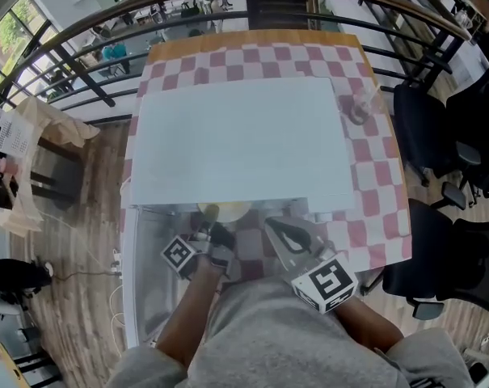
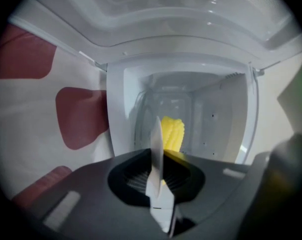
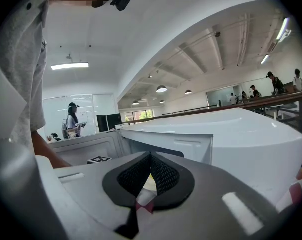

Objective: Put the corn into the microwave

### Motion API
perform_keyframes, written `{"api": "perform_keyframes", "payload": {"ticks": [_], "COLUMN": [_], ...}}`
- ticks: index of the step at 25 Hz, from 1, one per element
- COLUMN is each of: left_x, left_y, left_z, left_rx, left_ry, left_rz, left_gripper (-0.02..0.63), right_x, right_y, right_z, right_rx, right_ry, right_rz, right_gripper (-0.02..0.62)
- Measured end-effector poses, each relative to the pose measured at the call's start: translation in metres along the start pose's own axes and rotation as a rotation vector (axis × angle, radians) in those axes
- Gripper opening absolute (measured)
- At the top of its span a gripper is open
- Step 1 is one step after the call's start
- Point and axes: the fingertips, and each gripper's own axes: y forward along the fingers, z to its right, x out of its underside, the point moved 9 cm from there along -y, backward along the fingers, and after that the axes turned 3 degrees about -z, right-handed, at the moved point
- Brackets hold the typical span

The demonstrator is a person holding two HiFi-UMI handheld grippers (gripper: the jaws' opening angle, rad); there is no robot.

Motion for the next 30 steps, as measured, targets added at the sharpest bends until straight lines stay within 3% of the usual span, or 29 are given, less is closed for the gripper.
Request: {"api": "perform_keyframes", "payload": {"ticks": [17,21,25,30], "left_x": [-0.005,-0.009,-0.008,-0.006], "left_y": [0.015,0.017,0.018,0.018], "left_z": [0.004,0.015,0.025,0.030], "left_rx": [-0.031,0.011,0.013,-0.014], "left_ry": [0.045,0.089,0.139,0.230], "left_rz": [-0.017,-0.037,-0.114,-0.216], "left_gripper": [0.046,0.183,0.298,0.360], "right_x": [0.003,0.002,0.001,0.001], "right_y": [0.005,0.003,0.004,0.004], "right_z": [0.013,0.013,0.009,0.005], "right_rx": [0.006,0.005,-0.005,-0.015], "right_ry": [0.008,0.008,-0.001,-0.008], "right_rz": [0.023,0.026,0.025,0.021], "right_gripper": [-0.002,-0.002,-0.002,-0.002]}}
